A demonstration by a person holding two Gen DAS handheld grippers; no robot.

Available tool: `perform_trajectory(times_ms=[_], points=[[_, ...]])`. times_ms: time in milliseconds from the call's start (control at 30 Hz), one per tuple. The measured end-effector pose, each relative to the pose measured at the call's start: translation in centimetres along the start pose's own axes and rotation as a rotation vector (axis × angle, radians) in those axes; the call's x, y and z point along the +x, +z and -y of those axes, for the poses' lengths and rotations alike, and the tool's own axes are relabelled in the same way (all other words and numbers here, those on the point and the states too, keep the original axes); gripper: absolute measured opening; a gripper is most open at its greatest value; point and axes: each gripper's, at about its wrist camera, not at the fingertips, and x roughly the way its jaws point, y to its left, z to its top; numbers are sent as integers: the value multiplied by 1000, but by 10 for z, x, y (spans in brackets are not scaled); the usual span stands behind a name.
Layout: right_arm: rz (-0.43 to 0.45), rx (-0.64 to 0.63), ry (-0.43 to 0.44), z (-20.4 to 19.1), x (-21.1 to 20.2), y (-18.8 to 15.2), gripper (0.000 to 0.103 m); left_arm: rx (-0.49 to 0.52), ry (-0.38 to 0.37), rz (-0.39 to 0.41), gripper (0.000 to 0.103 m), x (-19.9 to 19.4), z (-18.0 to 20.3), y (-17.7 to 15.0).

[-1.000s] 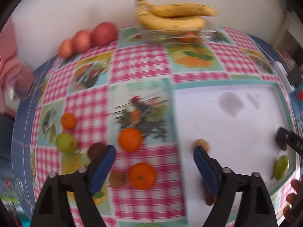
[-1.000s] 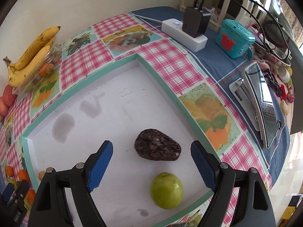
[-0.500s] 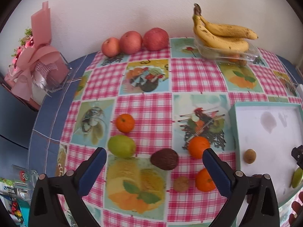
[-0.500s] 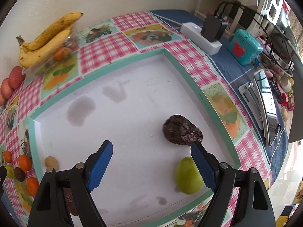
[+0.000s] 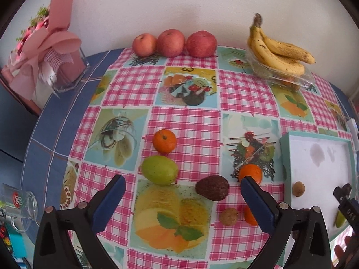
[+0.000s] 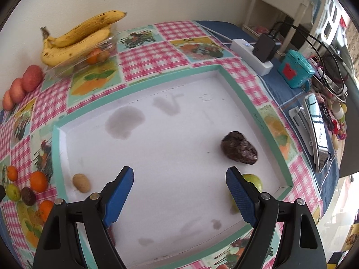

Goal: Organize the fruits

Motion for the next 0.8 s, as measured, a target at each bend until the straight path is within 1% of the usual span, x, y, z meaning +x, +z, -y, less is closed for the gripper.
perform_trajectory(times_ms=[100, 167, 267, 433, 500, 700, 800], points=[[-11, -19, 24, -13, 0, -1, 85, 10, 28, -8, 103, 5, -10, 1], [-19, -21, 23, -21, 1, -3, 85, 13, 48, -15, 103, 8, -19, 1], [-27, -34, 52, -38, 1, -5, 85, -17, 68, -18, 103, 9, -39, 1], [-20, -84, 99, -72, -9, -11, 85, -99, 80, -21, 103, 10, -72, 1], [-20, -94, 130, -84, -13, -13, 85, -127, 85, -20, 103, 9, -85, 1], [-28, -122, 204, -115, -21, -20, 85, -170, 93, -8, 103, 5, -105, 1], [-37, -140, 229, -125, -24, -24, 85, -187, 80, 3, 103, 1, -111, 2]])
